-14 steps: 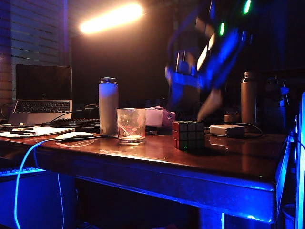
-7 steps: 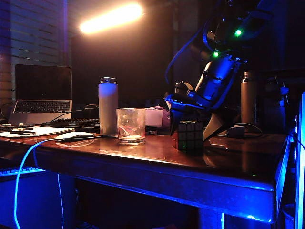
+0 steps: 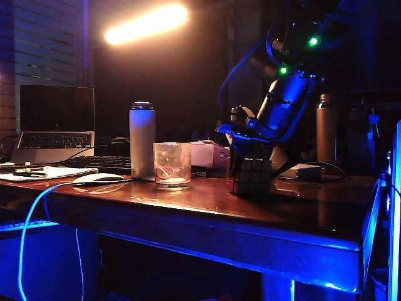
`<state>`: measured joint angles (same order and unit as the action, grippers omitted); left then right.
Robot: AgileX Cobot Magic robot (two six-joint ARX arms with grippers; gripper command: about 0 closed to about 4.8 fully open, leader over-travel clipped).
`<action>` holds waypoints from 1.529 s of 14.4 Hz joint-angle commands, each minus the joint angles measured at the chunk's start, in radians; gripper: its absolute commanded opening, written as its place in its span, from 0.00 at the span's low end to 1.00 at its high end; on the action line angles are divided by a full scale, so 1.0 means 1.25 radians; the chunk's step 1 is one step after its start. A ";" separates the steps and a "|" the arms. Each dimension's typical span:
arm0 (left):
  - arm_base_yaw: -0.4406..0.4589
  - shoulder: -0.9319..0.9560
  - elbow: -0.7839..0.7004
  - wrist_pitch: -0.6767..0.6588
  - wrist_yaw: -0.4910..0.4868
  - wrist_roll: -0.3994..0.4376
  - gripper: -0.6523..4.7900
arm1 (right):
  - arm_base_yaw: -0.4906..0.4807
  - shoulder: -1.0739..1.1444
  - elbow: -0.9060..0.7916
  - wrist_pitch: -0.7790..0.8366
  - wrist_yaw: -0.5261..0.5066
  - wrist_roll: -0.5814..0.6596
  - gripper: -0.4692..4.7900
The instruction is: Stack the Rubik's Cube on top of the glass cup.
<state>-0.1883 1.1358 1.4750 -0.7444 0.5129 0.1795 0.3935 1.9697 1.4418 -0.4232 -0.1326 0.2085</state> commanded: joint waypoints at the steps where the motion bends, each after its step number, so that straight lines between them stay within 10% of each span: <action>1: -0.001 -0.002 0.004 -0.001 0.006 0.006 0.11 | 0.001 -0.011 0.002 0.034 -0.003 0.001 0.17; 22: -0.001 -0.002 0.004 0.004 0.006 0.006 0.11 | 0.052 0.164 0.361 0.229 -0.165 -0.023 0.17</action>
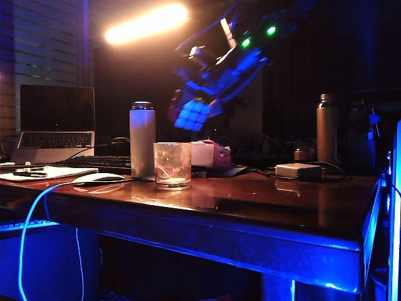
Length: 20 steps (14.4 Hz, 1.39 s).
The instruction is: Stack the Rubik's Cube on top of the glass cup.
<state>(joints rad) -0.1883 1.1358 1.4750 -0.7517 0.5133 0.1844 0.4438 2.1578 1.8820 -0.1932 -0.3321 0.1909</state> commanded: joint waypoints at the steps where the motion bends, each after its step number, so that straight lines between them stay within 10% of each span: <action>1: -0.001 -0.002 0.004 0.010 0.006 0.002 0.11 | 0.016 0.024 0.009 0.058 -0.008 -0.009 0.17; 15: -0.001 -0.002 0.004 0.009 0.005 0.002 0.11 | 0.017 0.095 0.009 0.194 -0.009 -0.009 0.20; 18: -0.001 -0.002 0.004 0.009 0.005 0.002 0.11 | 0.017 0.095 0.009 0.194 -0.009 -0.009 0.89; 20: -0.001 -0.002 0.004 0.009 0.005 0.002 0.11 | 0.017 0.095 0.009 0.193 -0.009 -0.009 0.89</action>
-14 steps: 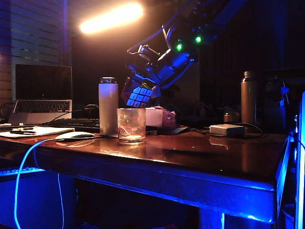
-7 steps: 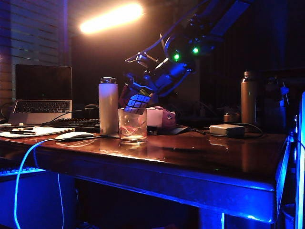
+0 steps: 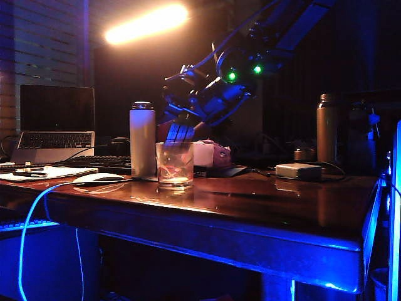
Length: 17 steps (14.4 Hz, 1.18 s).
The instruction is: Stack the Rubik's Cube on top of the glass cup.
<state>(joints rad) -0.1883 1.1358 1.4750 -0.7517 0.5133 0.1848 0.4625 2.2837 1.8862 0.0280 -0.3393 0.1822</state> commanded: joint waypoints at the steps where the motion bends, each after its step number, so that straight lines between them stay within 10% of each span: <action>1: -0.001 -0.002 0.004 0.009 0.005 0.002 0.11 | 0.002 -0.005 0.005 0.016 -0.003 -0.002 0.89; 12: -0.001 -0.002 0.004 0.005 0.006 0.001 0.11 | -0.002 -0.089 0.005 0.017 0.038 -0.041 0.88; 14: -0.001 -0.002 0.004 0.004 0.006 0.001 0.11 | -0.005 -0.125 0.005 -0.013 0.096 -0.045 0.25; 15: -0.001 -0.002 0.004 0.002 0.006 0.001 0.11 | -0.008 -0.145 0.005 -0.025 0.095 -0.046 0.09; 17: -0.001 -0.017 0.004 -0.015 0.020 0.002 0.11 | -0.020 -0.226 0.005 -0.133 0.115 -0.067 0.09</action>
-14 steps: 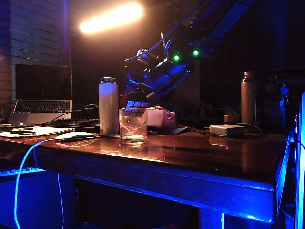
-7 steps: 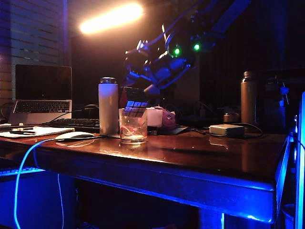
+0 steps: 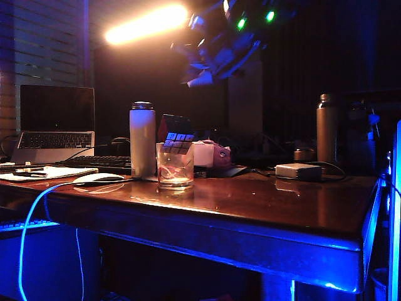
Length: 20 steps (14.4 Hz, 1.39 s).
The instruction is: Stack the Rubik's Cube on top of the glass cup.
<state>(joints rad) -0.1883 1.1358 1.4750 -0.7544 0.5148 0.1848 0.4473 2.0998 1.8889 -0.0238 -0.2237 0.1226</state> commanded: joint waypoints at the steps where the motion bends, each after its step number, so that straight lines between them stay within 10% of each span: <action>1: -0.001 -0.039 0.004 -0.004 -0.009 0.000 0.11 | -0.008 -0.127 0.003 -0.161 0.060 -0.082 0.09; 9: -0.001 -0.409 -0.013 -0.130 -0.243 -0.070 0.11 | -0.002 -0.540 0.003 -0.495 0.107 -0.167 0.09; 14: 0.000 -0.626 -0.265 -0.130 -0.233 -0.124 0.11 | -0.002 -0.732 -0.018 -0.669 0.118 -0.167 0.09; 20: 0.000 -0.854 -0.729 0.083 -0.233 -0.202 0.11 | -0.002 -1.033 -0.579 -0.434 0.108 -0.131 0.09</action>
<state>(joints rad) -0.1883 0.0952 0.5903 -0.7174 0.2203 -0.0563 0.4438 0.8585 1.2285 -0.6804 -0.0826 -0.0551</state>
